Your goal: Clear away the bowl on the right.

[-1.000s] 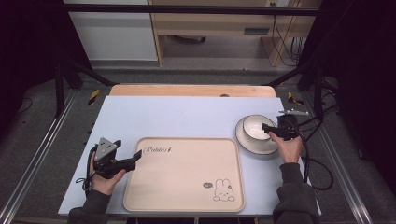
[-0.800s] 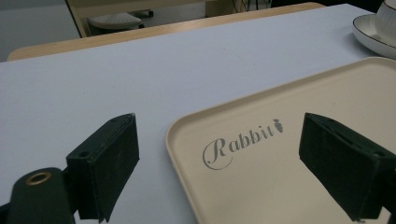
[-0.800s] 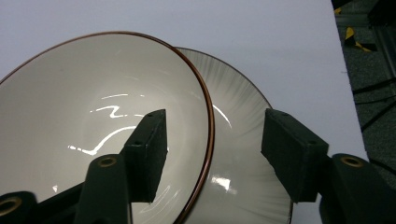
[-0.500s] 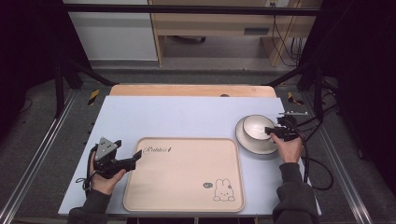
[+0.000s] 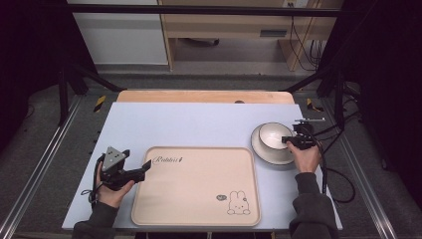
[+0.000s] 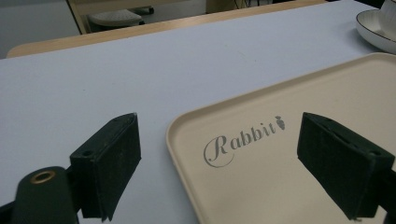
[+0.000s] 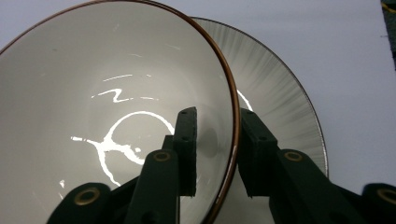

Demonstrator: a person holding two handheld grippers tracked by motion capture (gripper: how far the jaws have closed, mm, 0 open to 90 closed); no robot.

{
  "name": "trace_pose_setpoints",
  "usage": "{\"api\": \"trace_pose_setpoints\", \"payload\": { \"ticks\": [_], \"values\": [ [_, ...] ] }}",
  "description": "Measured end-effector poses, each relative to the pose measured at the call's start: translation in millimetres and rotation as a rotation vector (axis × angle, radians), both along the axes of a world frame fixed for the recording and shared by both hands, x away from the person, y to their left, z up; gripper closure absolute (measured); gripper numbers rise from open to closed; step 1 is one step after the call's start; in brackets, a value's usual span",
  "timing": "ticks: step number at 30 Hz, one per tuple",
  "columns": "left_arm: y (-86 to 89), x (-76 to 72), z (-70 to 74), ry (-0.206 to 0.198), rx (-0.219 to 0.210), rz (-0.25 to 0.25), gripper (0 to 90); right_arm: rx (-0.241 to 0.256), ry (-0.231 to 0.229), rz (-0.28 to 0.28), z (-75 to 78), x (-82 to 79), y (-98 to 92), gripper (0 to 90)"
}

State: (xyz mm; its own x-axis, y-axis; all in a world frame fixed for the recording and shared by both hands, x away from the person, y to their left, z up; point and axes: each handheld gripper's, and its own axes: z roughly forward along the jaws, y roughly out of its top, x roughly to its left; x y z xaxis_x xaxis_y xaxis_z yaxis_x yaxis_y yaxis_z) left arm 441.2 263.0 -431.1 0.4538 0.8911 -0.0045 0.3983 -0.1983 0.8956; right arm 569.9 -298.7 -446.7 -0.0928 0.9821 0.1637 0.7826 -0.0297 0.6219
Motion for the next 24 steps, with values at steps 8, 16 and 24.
{"api": "trace_pose_setpoints", "payload": {
  "ticks": [8, 16, 24],
  "values": [
    [0.5, 0.7, -0.7, 0.005, 0.002, 0.005, 13.8, 0.025, 0.012, -0.012, 0.5, 1.8, -0.8, 76.3],
    [0.2, 0.8, -1.0, 0.008, 0.005, 0.004, 14.1, 0.065, 0.021, -0.037, 1.7, 1.5, -3.8, 79.5],
    [-0.1, 0.9, -1.1, 0.009, 0.005, 0.004, 14.3, 0.087, -0.001, -0.037, 5.5, -0.5, -2.9, 82.3]
  ]
}}
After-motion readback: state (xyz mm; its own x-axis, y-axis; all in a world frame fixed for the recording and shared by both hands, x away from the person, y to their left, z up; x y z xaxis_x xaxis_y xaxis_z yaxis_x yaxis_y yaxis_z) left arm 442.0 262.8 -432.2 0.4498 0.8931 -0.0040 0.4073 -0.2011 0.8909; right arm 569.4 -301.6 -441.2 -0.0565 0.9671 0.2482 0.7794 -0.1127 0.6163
